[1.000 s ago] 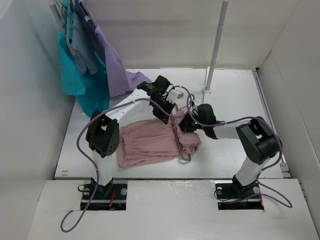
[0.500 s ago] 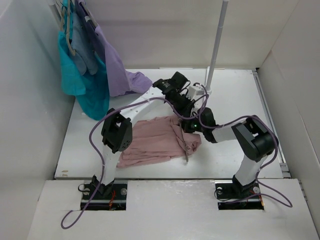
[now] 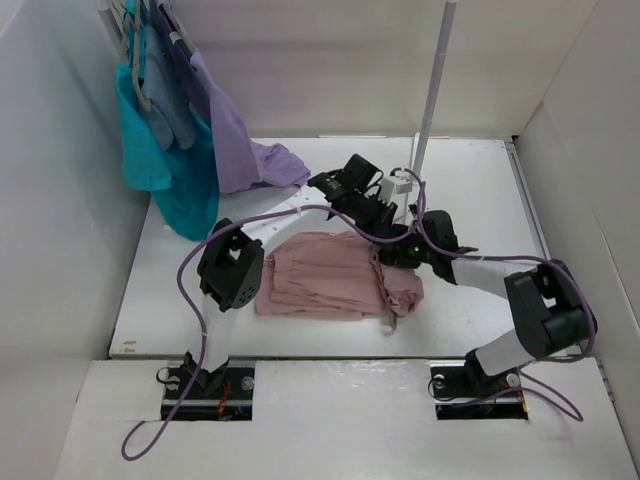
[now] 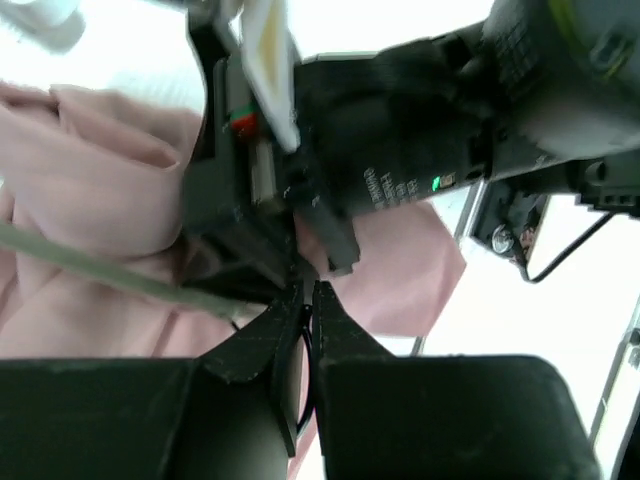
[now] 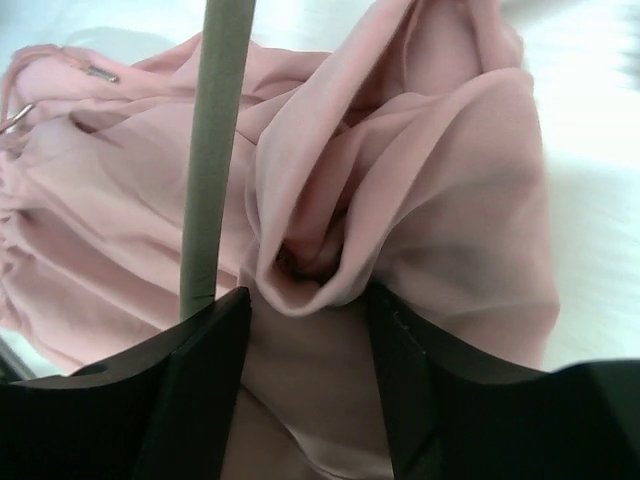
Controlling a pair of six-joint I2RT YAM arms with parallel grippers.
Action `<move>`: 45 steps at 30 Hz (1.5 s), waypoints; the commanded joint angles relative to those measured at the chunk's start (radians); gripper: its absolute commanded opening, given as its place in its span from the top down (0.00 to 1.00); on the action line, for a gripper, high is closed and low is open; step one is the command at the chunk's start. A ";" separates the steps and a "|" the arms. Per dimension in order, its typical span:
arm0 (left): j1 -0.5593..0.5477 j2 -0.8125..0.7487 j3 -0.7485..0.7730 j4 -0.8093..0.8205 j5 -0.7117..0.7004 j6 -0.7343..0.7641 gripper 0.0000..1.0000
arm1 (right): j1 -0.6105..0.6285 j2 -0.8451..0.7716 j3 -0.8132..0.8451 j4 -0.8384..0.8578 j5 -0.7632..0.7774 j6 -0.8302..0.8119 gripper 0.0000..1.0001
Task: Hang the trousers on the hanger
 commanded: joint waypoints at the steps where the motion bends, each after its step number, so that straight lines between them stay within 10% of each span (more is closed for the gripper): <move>1: -0.013 0.027 -0.050 0.071 -0.049 -0.034 1.00 | -0.030 -0.072 -0.001 -0.110 0.023 -0.087 0.36; 16: -0.013 0.051 -0.004 0.061 -0.059 -0.052 1.00 | -0.089 -0.314 0.204 -0.522 0.304 -0.040 0.24; 24: -0.013 0.060 -0.004 0.061 -0.059 -0.052 1.00 | -0.035 -0.394 0.113 -0.720 0.317 0.121 0.80; 31: -0.013 0.040 -0.014 0.061 -0.036 -0.061 1.00 | -0.017 -0.485 -0.137 -0.416 0.008 0.241 1.00; 45: -0.013 0.021 -0.121 0.144 0.107 -0.161 1.00 | 0.022 -0.203 -0.266 0.297 -0.180 0.235 1.00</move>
